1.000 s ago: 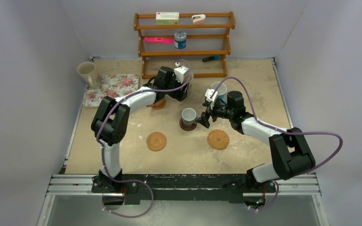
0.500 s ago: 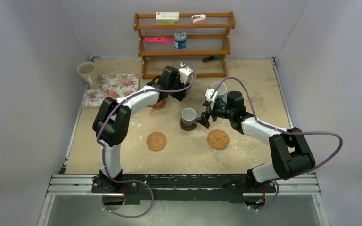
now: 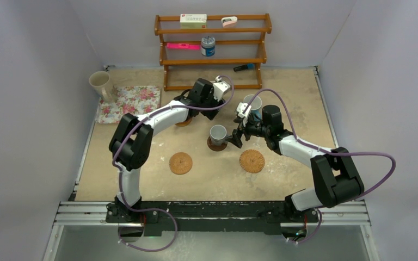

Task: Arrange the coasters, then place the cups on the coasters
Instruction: Pick up the cup at the center of the board.

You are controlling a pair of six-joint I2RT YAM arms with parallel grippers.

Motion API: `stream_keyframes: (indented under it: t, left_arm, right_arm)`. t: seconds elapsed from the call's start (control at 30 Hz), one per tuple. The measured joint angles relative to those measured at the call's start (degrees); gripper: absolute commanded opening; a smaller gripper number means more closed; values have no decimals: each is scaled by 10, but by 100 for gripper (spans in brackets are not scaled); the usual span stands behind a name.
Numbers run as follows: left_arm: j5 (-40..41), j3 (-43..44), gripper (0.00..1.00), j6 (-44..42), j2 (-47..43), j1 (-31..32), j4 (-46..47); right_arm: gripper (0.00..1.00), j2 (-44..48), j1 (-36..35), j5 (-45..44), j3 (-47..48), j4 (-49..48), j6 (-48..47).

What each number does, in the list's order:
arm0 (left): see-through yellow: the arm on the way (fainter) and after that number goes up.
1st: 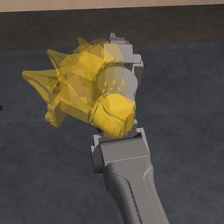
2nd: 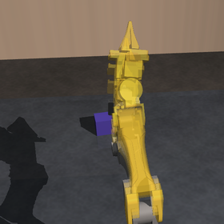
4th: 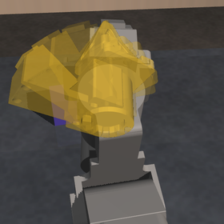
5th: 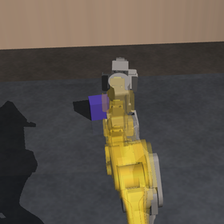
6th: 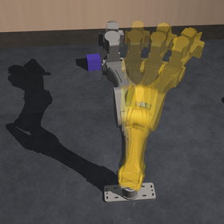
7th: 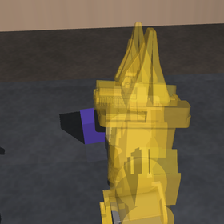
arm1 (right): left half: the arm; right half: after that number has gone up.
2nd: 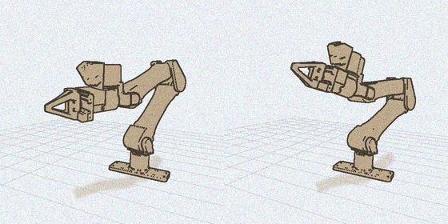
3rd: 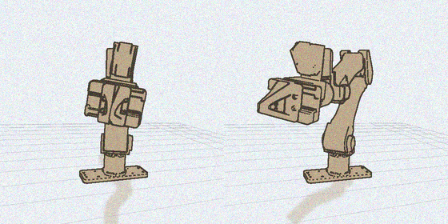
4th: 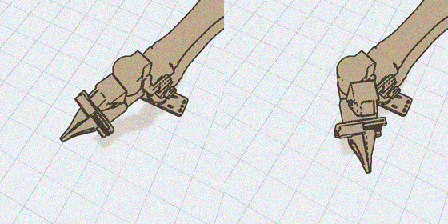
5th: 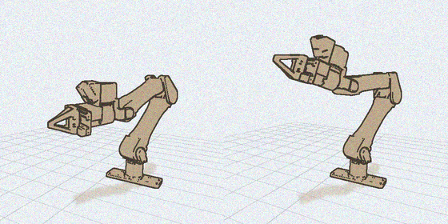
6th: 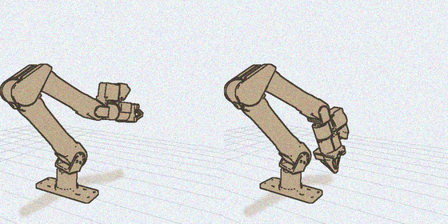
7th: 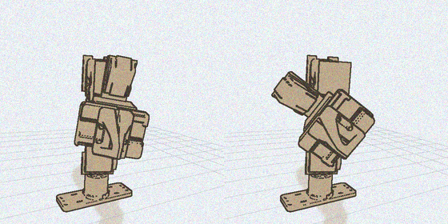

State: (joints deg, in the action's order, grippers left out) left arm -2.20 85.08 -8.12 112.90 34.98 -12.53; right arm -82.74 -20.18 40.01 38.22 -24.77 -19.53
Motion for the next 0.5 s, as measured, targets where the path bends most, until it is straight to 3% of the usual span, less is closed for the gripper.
stream_keyframes:
  t: [0.5]
  left_arm:
    - [-83,0,57,-4,0,4,0]
  right_arm:
    - [99,0,0,0,0,0,0]
